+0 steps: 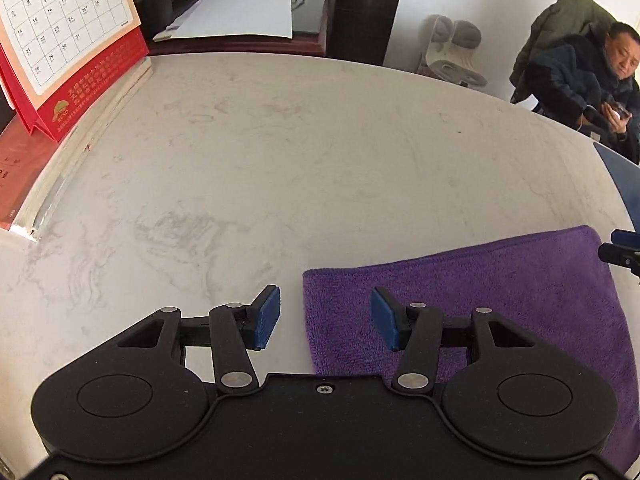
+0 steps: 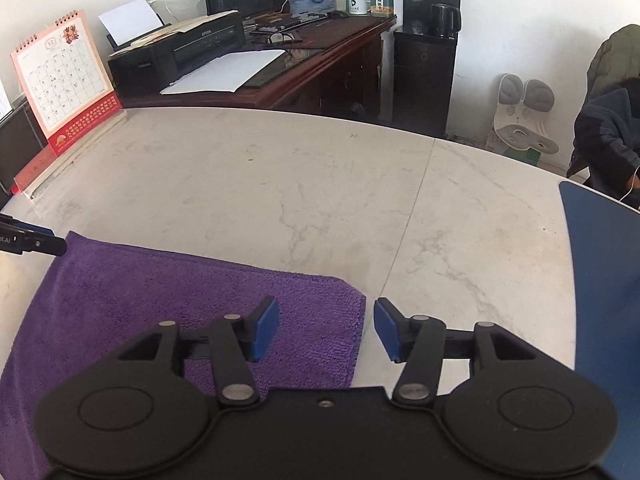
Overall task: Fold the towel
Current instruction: 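Lower both grippers onto two corners of the towel, then close both grippers on the towel corners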
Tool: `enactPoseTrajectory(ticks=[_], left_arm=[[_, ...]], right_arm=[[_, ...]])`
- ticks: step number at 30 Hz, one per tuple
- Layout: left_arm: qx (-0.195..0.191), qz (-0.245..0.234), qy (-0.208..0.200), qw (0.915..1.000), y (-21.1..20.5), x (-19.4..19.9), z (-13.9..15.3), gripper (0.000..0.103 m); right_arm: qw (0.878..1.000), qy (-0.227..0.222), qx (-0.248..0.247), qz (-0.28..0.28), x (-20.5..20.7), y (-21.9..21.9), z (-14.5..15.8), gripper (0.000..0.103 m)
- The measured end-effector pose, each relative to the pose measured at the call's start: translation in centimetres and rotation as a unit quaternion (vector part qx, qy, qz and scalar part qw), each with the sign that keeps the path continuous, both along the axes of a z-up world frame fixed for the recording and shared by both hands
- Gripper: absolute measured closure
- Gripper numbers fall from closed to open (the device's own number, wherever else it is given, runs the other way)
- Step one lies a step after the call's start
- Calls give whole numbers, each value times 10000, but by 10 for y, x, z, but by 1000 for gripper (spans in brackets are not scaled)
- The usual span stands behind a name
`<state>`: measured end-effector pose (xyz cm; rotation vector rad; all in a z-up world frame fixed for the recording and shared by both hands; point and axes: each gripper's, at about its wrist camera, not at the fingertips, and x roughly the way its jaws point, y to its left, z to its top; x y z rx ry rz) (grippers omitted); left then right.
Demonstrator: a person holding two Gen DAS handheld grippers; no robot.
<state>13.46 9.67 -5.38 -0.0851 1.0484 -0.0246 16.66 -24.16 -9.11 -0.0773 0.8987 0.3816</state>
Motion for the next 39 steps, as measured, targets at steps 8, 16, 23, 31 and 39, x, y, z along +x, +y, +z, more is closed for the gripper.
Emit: enactPoseTrajectory(ticks=[8,16,23,31,39], left_arm=[[-28,-157,44,9999,-1,9,-8,53],[37,-258,52,9996,-5,11,-12,55],[79,-315,27,9995,-7,15,-13,60],[154,-349,14,9993,-12,15,-14,64],[-6,-480,33,9988,-14,17,-14,88]], right_arm=[[10000,46,1,-36,21,0,-6,50],[9998,155,-8,-89,25,3,-13,50],[9998,141,-61,-107,26,6,-14,50],[9997,88,-206,23,21,14,-15,56],[9992,213,-158,312,23,16,-10,80]])
